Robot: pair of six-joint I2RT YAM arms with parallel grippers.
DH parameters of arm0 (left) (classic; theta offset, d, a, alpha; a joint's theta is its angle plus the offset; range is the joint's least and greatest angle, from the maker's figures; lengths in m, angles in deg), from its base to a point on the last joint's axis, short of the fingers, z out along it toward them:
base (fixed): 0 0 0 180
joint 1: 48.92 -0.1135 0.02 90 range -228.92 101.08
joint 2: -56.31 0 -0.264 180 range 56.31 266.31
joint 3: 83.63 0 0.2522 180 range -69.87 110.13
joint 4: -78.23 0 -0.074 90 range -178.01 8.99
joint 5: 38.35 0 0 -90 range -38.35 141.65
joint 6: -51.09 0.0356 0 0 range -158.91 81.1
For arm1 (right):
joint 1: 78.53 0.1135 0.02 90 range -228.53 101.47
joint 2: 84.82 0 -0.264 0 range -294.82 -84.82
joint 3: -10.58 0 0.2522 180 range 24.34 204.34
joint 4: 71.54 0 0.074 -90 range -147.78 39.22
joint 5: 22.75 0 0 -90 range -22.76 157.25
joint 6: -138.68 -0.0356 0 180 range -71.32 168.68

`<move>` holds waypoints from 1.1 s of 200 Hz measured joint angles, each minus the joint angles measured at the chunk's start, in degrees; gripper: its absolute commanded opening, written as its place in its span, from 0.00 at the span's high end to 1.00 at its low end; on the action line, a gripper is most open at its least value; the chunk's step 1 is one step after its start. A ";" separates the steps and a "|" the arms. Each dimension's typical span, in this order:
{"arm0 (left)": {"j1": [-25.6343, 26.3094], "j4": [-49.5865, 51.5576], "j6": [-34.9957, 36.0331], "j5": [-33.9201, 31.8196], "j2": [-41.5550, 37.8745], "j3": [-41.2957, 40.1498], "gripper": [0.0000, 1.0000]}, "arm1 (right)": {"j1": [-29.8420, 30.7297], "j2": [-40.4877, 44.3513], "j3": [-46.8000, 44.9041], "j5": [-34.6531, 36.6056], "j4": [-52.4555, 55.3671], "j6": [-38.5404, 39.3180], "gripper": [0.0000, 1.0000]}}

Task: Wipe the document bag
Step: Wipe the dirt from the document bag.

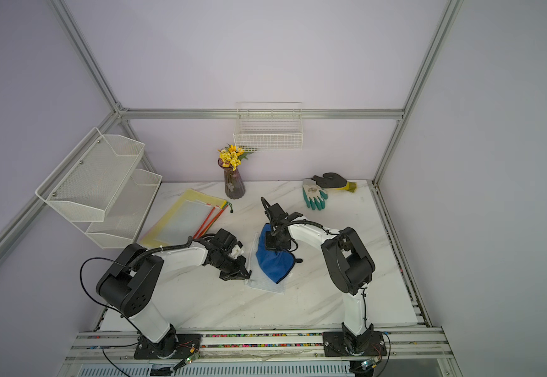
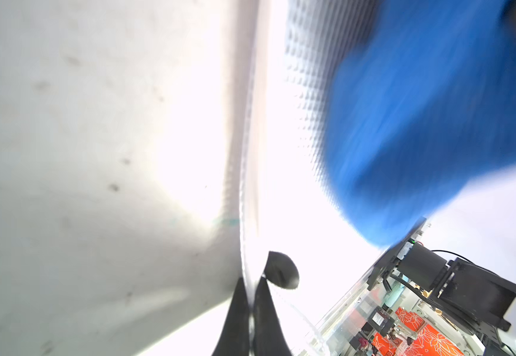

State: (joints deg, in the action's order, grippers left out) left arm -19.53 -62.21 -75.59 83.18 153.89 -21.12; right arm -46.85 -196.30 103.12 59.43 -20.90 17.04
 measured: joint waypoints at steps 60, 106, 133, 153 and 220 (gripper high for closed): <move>-0.07 -2.47 0.28 0.94 -0.31 -1.03 0.97 | -1.44 3.08 4.35 -0.15 6.86 8.59 1.00; -0.04 -2.89 -0.26 1.51 -0.44 -1.03 0.65 | 8.24 8.61 0.31 -14.05 8.17 8.72 1.00; 0.52 -3.63 -0.42 0.50 -2.38 -1.07 0.51 | 6.58 3.91 -4.11 -12.33 6.03 7.19 1.00; 0.55 -1.84 -0.50 -3.58 -4.76 -1.40 0.46 | 5.01 1.20 -6.71 -11.85 4.63 6.14 1.00; 4.66 0.39 -1.22 -9.01 -10.45 -3.32 0.51 | 4.52 0.85 -6.80 -12.63 3.41 5.84 1.00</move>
State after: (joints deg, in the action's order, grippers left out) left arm -14.88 -61.82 -76.82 74.17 143.44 -24.44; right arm -42.33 -195.45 96.33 46.80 -17.49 22.88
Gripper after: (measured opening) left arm 0.515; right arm 0.063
